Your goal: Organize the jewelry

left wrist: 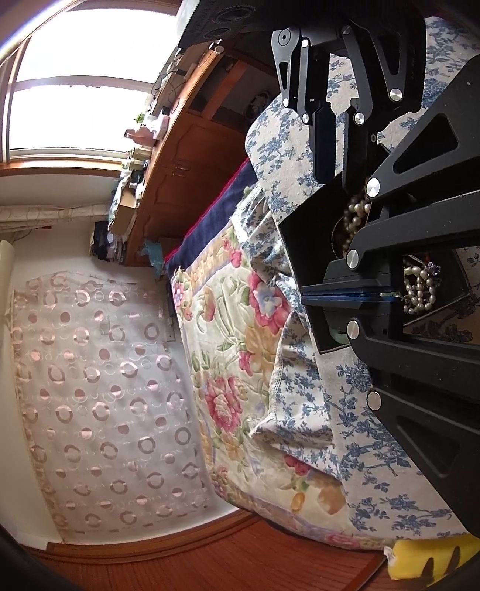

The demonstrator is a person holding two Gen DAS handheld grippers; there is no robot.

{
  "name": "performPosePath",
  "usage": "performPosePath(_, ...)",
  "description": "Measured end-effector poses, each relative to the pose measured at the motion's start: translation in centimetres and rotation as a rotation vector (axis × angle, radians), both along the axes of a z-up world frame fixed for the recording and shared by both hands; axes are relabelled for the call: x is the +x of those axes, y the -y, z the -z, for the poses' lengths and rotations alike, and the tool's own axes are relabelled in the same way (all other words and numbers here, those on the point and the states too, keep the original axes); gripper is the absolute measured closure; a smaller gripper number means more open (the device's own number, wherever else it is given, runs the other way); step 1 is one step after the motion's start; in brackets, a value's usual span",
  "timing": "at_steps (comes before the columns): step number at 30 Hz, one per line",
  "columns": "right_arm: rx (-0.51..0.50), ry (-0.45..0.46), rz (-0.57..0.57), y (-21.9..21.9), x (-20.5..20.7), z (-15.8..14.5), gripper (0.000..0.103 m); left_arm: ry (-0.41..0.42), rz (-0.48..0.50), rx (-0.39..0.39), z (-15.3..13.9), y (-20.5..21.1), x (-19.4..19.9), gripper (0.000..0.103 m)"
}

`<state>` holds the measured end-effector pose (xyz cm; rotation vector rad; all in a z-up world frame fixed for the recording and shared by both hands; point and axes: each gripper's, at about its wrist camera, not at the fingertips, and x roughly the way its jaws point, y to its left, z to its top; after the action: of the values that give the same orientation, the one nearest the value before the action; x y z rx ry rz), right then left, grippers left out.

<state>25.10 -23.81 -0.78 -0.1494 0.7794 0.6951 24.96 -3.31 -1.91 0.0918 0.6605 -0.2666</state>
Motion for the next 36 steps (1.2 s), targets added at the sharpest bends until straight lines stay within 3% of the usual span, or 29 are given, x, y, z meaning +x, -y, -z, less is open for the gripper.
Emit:
performPosePath(7,0.016,-0.006,-0.009,0.7,-3.1,0.2,0.078,-0.016,0.008,-0.007,0.2,-0.6,-2.4,0.103)
performPosePath(13,-0.024,-0.038,-0.033,0.1,-7.0,2.3,0.078,-0.060,0.018,-0.008,2.3,-1.5,-6.2,0.103)
performPosePath(15,-0.044,-0.047,-0.040,-0.2,-8.2,3.2,0.075,-0.075,0.018,-0.007,3.2,-1.7,-7.4,0.103)
performPosePath(17,-0.053,-0.059,-0.041,-0.3,-8.9,3.9,0.065,-0.091,0.014,-0.004,4.0,-1.9,-8.4,0.103)
performPosePath(26,-0.128,-0.089,-0.049,-1.5,-9.9,6.3,0.065,-0.147,-0.006,0.001,6.8,-2.9,-11.7,0.103)
performPosePath(30,-0.173,-0.059,-0.055,-2.2,-10.4,6.5,0.065,-0.166,-0.012,0.004,7.5,-3.1,-12.9,0.100)
performPosePath(32,-0.190,-0.044,-0.058,-2.4,-10.6,6.5,0.066,-0.167,-0.016,0.011,7.7,-3.2,-13.4,0.092)
performPosePath(34,-0.192,-0.033,-0.075,-2.7,-11.0,6.7,0.081,-0.167,-0.018,0.010,7.7,-3.3,-13.8,0.087)
performPosePath(36,-0.193,-0.031,-0.074,-2.6,-11.1,6.6,0.081,-0.169,-0.020,0.006,7.7,-3.4,-14.4,0.086)
